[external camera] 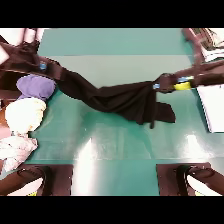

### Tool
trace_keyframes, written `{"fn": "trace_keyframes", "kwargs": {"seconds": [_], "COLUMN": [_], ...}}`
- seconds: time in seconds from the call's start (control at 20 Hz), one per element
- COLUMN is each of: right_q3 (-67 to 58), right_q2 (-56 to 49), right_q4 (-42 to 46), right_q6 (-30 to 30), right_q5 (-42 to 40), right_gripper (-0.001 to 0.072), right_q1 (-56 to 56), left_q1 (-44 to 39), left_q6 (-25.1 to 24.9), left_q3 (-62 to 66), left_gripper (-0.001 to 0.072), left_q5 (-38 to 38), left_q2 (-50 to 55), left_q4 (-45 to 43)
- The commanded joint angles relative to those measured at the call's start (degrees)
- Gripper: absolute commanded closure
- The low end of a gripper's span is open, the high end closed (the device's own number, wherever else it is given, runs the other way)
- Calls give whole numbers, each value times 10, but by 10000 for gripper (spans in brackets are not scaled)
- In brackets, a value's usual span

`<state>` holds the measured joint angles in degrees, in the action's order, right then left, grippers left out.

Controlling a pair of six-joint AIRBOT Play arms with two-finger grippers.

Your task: Fold the shirts.

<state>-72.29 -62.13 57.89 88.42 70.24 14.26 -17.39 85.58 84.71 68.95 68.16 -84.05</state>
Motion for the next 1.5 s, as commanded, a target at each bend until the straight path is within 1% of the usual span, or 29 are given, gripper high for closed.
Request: {"fn": "trace_keyframes", "kwargs": {"seconds": [0.0,0.15,0.2,0.3,0.35,0.4,0.45,0.55,0.65,0.75,0.8,0.9,1.1,1.15,1.25,1.35,1.45], "right_q3": [38,38,39,46,52,58,64,90,146,206,234,276,306,306,305,305,305], "right_q2": [-79,-117,-123,-125,-124,-124,-122,-100,-50,-2,17,36,17,8,-14,-29,-31], "right_q4": [32,34,39,37,38,38,37,38,38,38,38,37,36,35,31,31,32], "right_q6": [0,-8,-19,-22,-30,-40,-49,-73,-86,-103,-109,-118,-154,-154,-155,-160,-161], "right_q5": [-90,-41,-21,-3,5,19,43,76,56,-2,-44,-105,-158,-173,-176,-178,-199], "right_gripper": [694,695,694,690,603,341,215,215,215,215,215,216,217,216,217,281,285], "right_q1": [37,39,42,43,42,38,31,19,8,-3,-10,-13,-13,-13,-11,4,27], "left_q1": [0,0,1,0,1,0,0,0,0,0,0,0,0,0,0,0,0], "left_q6": [4,10,10,10,10,9,0,-7,-7,-5,-5,-4,-2,-2,0,0,0], "left_q3": [-16,-17,-15,-11,-12,-11,-11,-12,-12,-12,-12,-12,-12,-12,-12,-12,-12], "left_gripper": [685,685,685,685,684,685,684,685,685,685,685,684,685,685,684,684,684], "left_q5": [-55,-42,-32,-1,17,35,53,86,100,96,94,94,94,94,94,94,93], "left_q2": [68,80,79,78,78,78,78,78,78,78,78,78,78,78,78,78,78], "left_q4": [-6,-7,-15,-31,-35,-38,-39,-46,-48,-46,-43,-37,-29,-27,-27,-27,-27]}}
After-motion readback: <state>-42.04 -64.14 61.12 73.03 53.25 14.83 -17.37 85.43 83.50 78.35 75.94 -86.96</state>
